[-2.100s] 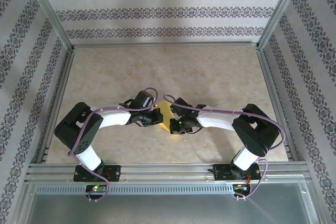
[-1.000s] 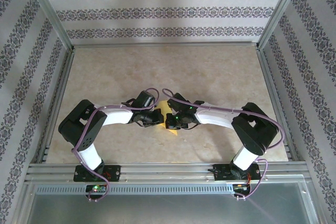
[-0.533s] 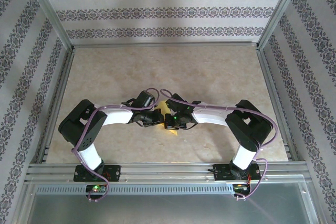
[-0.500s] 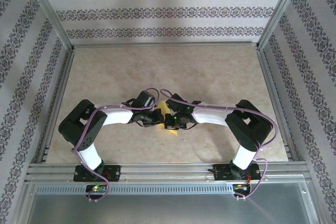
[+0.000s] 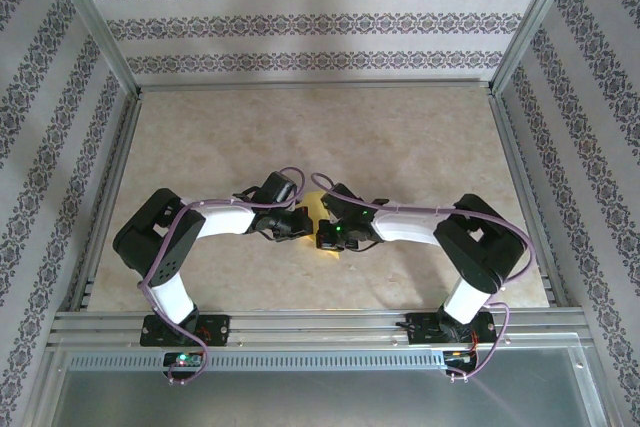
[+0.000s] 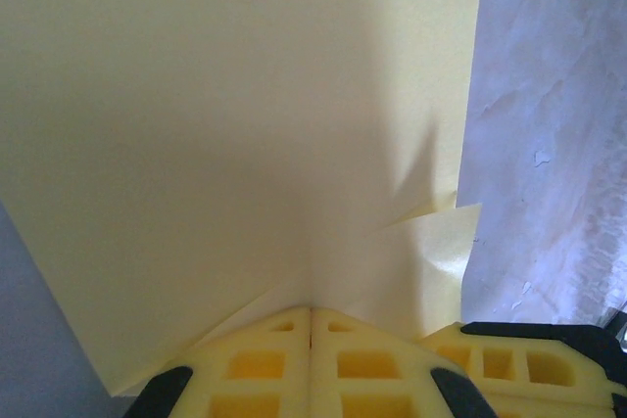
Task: Fold a paper plane with a square sheet of paper (fold left side to right side)
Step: Third fold the triangle at the center of the table.
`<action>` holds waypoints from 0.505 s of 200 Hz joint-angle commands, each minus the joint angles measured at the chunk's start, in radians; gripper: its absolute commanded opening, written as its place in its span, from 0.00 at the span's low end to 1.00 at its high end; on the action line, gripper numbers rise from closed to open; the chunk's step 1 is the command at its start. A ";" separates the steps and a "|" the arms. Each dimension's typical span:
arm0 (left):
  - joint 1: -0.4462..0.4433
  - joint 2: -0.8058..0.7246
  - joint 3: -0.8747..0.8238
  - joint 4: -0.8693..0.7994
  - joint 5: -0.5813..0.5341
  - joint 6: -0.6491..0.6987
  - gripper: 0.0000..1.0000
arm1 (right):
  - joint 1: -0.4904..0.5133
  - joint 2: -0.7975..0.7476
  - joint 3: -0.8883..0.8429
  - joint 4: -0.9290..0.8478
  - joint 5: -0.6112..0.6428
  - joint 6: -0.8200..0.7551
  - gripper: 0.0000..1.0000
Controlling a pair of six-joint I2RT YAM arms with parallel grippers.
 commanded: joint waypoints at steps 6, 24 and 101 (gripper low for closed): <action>-0.002 0.041 0.000 -0.088 -0.058 0.021 0.00 | -0.011 -0.045 -0.077 -0.118 0.017 0.018 0.00; -0.001 0.042 0.001 -0.089 -0.059 0.021 0.00 | -0.014 -0.079 -0.107 -0.126 0.019 0.023 0.00; -0.001 0.045 0.006 -0.096 -0.060 0.026 0.00 | -0.053 -0.198 -0.192 -0.187 0.044 0.022 0.00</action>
